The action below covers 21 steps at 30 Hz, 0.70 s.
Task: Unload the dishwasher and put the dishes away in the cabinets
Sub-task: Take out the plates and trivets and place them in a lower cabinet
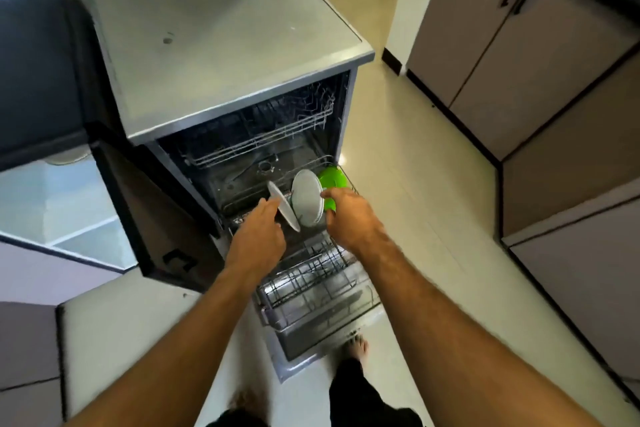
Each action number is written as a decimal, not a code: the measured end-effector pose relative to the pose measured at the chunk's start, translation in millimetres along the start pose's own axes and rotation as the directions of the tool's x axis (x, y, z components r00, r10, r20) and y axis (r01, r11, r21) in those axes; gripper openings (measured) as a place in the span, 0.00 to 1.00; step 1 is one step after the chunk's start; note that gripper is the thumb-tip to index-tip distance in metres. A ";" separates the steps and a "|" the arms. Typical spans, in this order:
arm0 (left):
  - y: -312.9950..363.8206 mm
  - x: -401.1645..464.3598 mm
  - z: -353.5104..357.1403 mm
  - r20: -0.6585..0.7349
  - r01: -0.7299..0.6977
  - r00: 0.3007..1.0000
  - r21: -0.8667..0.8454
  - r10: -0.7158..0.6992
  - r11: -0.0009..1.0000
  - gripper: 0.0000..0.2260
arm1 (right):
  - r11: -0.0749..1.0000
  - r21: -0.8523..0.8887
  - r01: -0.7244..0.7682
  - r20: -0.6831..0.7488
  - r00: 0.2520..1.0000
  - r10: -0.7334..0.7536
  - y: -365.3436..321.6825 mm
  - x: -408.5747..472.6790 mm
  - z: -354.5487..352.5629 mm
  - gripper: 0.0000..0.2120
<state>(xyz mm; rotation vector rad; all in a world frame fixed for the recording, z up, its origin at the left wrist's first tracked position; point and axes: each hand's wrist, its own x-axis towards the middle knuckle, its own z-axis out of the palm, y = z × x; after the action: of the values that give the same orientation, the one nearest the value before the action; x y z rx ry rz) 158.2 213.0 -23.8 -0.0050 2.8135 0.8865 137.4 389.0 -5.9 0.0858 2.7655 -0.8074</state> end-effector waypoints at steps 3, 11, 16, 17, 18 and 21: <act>7.6 22.9 13.3 -0.021 0.068 0.997 -0.048 -0.069 0.997 0.25 | 0.999 0.036 -0.008 0.032 0.999 0.007 21.7 28.5 0.4 0.19; -30.4 83.2 52.1 0.035 0.192 0.981 -0.092 -0.189 0.977 0.25 | 0.990 0.112 -0.085 0.059 0.995 0.079 61.3 99.1 38.1 0.19; -67.5 126.6 81.4 0.071 0.203 0.978 -0.101 -0.197 0.974 0.24 | 0.984 0.132 -0.121 0.094 0.990 0.109 69.3 139.6 77.5 0.19; -74.9 133.2 88.3 0.082 0.209 0.976 -0.125 -0.199 0.970 0.23 | 0.983 0.132 -0.124 0.099 0.989 0.111 71.5 147.1 85.8 0.19; -81.1 138.8 94.5 0.092 0.218 0.974 -0.150 -0.206 0.964 0.23 | 0.983 0.134 -0.126 0.107 0.988 0.112 73.7 153.3 92.9 0.19; -105.8 156.4 114.6 0.095 0.260 0.965 -0.183 -0.246 0.948 0.23 | 0.977 0.146 -0.157 0.127 0.982 0.139 84.7 174.9 120.1 0.20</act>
<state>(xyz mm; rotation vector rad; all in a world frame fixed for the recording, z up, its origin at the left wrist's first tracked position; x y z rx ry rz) 31.8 199.8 -204.5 -0.3475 2.5724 1.0683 7.1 393.4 -193.5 0.2632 2.5488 -0.9551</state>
